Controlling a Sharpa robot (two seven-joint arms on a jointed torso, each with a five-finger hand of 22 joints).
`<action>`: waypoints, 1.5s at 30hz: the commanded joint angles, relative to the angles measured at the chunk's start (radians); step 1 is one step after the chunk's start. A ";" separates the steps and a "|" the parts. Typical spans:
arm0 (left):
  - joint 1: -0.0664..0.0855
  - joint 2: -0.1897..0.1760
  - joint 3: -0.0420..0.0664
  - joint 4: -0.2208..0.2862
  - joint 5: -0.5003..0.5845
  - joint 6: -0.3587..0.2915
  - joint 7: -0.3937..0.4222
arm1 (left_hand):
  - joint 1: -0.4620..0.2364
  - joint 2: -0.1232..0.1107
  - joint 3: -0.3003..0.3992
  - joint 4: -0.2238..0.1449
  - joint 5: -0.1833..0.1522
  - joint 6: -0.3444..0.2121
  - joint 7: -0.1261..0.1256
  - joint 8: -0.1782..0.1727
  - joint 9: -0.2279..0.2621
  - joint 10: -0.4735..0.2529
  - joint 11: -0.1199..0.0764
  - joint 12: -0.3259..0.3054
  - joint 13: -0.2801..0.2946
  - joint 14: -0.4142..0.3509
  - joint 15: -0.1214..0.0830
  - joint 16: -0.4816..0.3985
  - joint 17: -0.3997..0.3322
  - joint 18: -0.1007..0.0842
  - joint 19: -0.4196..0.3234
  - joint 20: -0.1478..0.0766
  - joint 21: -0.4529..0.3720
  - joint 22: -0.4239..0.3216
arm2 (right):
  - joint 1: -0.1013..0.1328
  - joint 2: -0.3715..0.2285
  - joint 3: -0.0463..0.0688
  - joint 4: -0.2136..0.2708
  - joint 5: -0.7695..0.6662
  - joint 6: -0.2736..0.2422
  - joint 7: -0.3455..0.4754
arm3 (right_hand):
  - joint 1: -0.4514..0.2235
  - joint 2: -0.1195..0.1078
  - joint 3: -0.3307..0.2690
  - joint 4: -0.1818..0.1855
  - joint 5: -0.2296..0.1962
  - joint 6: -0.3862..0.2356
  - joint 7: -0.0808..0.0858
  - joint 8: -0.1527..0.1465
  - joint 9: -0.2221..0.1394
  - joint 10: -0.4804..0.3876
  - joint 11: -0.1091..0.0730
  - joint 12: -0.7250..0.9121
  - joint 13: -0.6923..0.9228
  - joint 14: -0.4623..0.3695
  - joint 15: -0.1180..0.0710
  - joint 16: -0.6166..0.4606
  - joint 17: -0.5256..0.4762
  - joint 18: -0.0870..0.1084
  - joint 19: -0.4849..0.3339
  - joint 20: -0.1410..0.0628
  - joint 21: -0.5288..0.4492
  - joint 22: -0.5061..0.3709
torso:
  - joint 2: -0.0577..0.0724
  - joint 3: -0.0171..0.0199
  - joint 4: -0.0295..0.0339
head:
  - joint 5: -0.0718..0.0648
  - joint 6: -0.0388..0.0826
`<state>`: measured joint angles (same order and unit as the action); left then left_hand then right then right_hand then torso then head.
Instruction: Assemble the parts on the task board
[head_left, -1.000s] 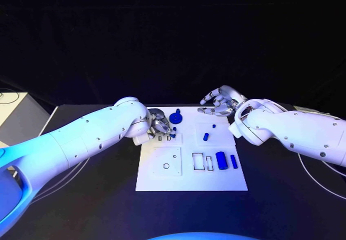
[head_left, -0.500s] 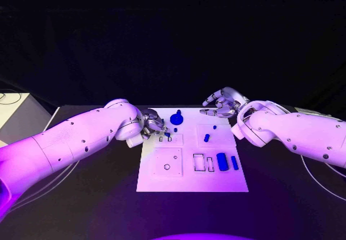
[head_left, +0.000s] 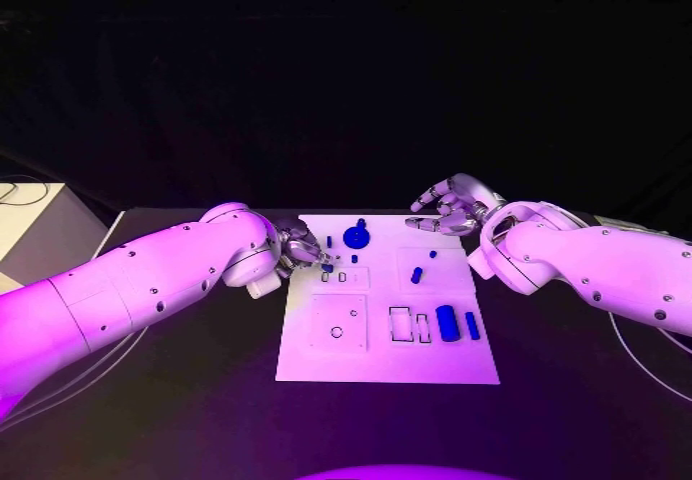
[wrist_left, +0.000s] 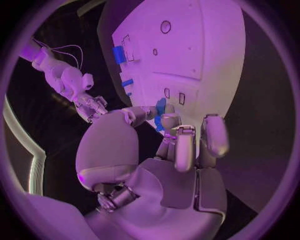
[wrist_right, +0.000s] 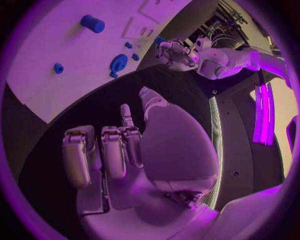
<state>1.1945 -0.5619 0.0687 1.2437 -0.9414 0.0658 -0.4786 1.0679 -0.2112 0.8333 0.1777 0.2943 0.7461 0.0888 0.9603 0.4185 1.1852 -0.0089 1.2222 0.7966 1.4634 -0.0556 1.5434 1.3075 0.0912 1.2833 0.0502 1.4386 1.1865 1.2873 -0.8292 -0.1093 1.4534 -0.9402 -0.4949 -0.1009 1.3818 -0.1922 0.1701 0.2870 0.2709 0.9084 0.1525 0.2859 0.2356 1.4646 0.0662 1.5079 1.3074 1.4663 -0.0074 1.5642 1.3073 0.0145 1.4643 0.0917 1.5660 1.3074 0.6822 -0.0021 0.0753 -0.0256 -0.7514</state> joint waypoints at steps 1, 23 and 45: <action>-0.007 -0.001 -0.002 0.019 -0.067 -0.080 0.002 | 0.005 -0.004 0.188 -0.192 0.007 0.033 -0.022 -0.005 0.222 0.007 0.001 -0.004 0.003 0.085 -0.008 0.005 0.192 -0.007 0.013 -0.001 0.007 0.005 | -0.001 -0.001 0.000 0.003 -0.011 0.007 0.006 | -0.003 0.004 0.006 0.001 0.003 -0.007 0.002 -0.004 -0.001 0.048 0.005 -0.001 0.203 0.102 0.005 0.003 0.255 -0.014 0.107 0.008 0.005 0.263 | 0.002 0.0005 -0.0023 | 0.003 0.002; -0.058 0.024 -0.027 0.040 -0.148 -0.217 -0.003 | 0.008 -0.012 0.190 -0.194 0.023 0.056 -0.029 -0.017 0.217 0.035 -0.006 -0.002 0.021 0.088 -0.015 0.006 0.198 -0.013 0.039 -0.008 0.018 0.034 | -0.002 -0.004 0.000 0.007 -0.012 0.006 0.005 | -0.004 0.004 0.007 0.002 0.006 -0.007 0.002 -0.004 -0.001 0.048 0.005 -0.001 0.204 0.102 0.005 0.003 0.255 -0.014 0.107 0.008 0.005 0.263 | 0.004 0.0006 -0.0030 | 0.001 0.003; -0.060 0.041 -0.026 0.041 -0.158 -0.167 0.003 | 0.009 -0.014 0.190 -0.193 0.020 0.057 -0.029 -0.022 0.216 0.029 -0.006 -0.013 0.003 0.089 -0.016 0.007 0.202 -0.013 0.040 -0.009 0.018 0.035 | -0.005 -0.001 0.000 0.005 -0.013 0.007 0.005 | -0.006 0.004 0.007 0.002 0.010 -0.007 0.002 -0.003 -0.001 0.048 0.005 -0.001 0.203 0.102 0.005 0.003 0.255 -0.014 0.107 0.008 0.005 0.263 | 0.003 -0.0001 -0.0009 | -0.006 -0.008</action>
<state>1.1348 -0.5237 0.0423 1.2846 -1.0889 -0.1339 -0.4828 1.0687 -0.2264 0.8333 0.1777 0.3158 0.7729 0.0839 0.9381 0.6353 1.2173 -0.0159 1.2117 0.8005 1.4668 -0.0658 1.5471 1.3074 0.0913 1.3189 0.0430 1.4525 1.2220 1.2834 -0.8308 -0.1094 1.4576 -0.9425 -0.4952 -0.1009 1.3818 -0.1923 0.1729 0.2899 0.2771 0.9084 0.1524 0.2859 0.2357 1.4646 0.0662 1.5079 1.3080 1.4663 -0.0074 1.5643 1.3077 0.0145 1.4643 0.0917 1.5660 1.3079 0.6854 -0.0021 0.0740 -0.0314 -0.7586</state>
